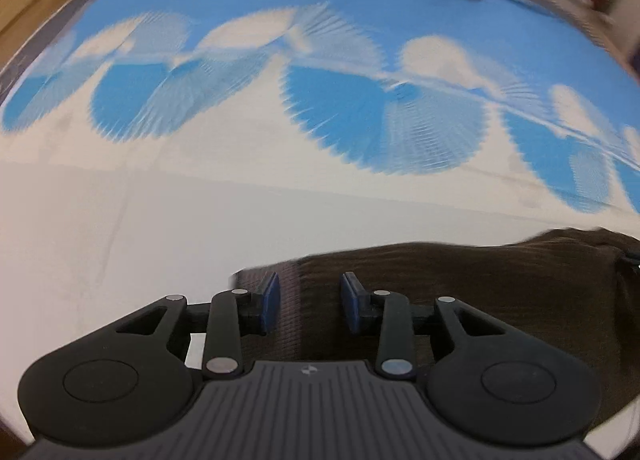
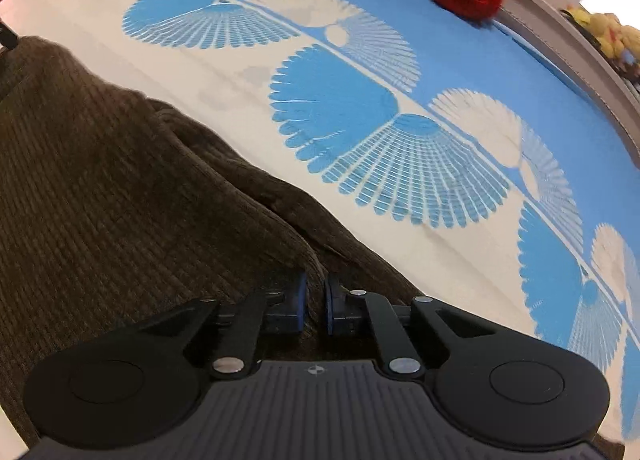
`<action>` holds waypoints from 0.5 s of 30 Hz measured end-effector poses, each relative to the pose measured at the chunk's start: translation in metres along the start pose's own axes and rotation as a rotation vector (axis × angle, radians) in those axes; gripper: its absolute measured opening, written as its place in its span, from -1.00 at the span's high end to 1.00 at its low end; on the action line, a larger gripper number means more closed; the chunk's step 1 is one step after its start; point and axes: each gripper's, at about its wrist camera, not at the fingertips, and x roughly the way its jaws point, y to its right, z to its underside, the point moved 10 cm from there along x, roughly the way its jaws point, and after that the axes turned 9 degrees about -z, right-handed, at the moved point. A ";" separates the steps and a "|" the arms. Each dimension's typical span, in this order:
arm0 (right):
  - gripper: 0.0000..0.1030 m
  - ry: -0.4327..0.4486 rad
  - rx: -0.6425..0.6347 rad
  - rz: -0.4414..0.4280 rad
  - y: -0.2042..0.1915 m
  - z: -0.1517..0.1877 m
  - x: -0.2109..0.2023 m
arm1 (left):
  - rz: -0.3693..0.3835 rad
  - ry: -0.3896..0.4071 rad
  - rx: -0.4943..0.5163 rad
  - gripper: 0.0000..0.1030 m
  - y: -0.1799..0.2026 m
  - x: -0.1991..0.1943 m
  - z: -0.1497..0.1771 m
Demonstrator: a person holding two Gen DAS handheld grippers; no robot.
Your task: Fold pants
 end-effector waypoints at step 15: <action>0.35 0.123 0.379 0.092 0.087 0.079 -0.094 | -0.020 -0.120 0.178 0.17 0.026 0.020 0.042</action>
